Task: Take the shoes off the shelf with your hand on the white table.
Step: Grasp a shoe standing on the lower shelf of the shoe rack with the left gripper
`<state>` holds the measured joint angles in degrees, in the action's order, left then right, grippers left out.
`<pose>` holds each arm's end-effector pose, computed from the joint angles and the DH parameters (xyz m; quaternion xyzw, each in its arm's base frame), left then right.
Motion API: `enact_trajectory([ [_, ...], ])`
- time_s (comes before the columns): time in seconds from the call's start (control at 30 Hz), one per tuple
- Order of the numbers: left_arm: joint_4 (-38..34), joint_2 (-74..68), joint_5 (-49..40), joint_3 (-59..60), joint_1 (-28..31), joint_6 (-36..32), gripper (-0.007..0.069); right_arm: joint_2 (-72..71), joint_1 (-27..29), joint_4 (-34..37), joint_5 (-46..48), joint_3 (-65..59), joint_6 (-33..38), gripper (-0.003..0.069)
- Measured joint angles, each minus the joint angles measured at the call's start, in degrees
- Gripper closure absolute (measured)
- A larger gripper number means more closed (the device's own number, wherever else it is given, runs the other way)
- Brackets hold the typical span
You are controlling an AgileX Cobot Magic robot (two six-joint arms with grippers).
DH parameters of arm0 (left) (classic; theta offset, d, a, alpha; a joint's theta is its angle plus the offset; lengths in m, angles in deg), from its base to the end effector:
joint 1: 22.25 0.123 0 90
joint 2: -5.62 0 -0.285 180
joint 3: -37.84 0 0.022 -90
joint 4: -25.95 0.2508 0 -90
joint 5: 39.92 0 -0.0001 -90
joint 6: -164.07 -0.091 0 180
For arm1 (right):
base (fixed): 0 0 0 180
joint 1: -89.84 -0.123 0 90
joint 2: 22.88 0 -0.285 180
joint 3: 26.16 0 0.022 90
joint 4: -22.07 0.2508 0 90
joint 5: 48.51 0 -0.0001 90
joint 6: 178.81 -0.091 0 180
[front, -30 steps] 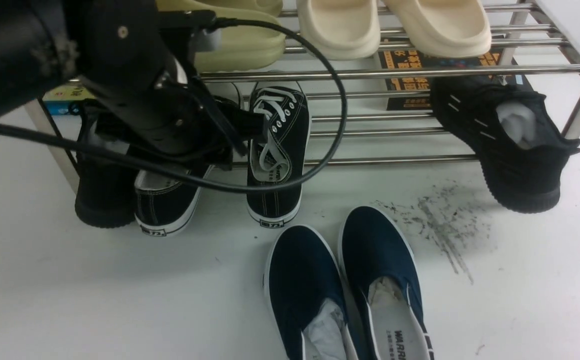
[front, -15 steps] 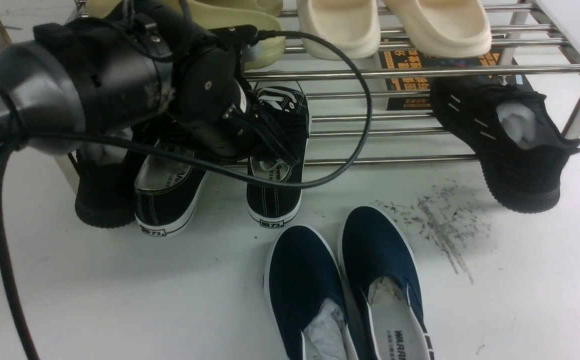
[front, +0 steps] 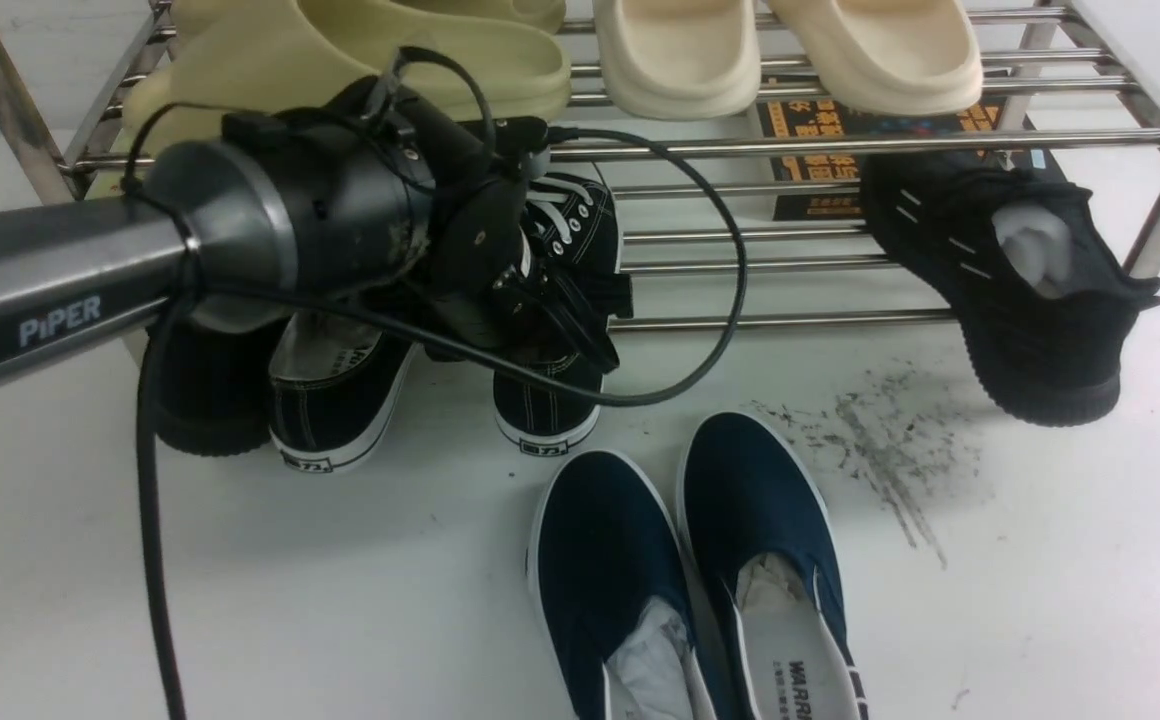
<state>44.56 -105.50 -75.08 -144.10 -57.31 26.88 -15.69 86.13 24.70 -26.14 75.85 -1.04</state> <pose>0.3376 -0.2164 0.2558 0.0336 0.9439 -0.0895 0.3162 0.0518 0.0050 0.1742 0.0015 0.8066 0.0502 0.5890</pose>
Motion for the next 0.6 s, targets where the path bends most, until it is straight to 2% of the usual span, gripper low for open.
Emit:
enact_trajectory([
  [0.13,0.88,-0.18,0.41,0.00,0.00,1.84,0.0304,0.00,0.00,0.00,0.00,0.00,0.00,0.0420],
  [0.17,1.67,-0.18,0.19,0.00,0.00,2.75,0.0386,0.00,0.00,0.00,0.00,0.00,0.00,0.0420],
  [0.2,1.77,-0.18,0.19,0.00,0.00,2.87,0.0386,0.00,0.00,0.00,0.00,0.00,0.00,0.0420],
  [0.23,2.42,-0.18,-0.11,0.00,0.00,3.53,0.0491,0.00,0.00,0.00,0.00,0.00,0.00,0.0420],
  [0.27,2.32,-0.13,-0.11,0.00,0.00,3.71,0.0554,0.00,0.00,0.00,0.00,0.00,0.00,0.0420],
  [0.4,1.15,1.31,-1.00,0.00,-0.40,3.36,0.0615,0.00,0.00,0.00,0.00,0.00,0.00,0.0420],
  [0.6,-1.43,8.56,-8.17,0.17,-2.02,2.26,0.0617,0.00,0.00,0.00,0.00,0.00,0.00,0.0420],
])
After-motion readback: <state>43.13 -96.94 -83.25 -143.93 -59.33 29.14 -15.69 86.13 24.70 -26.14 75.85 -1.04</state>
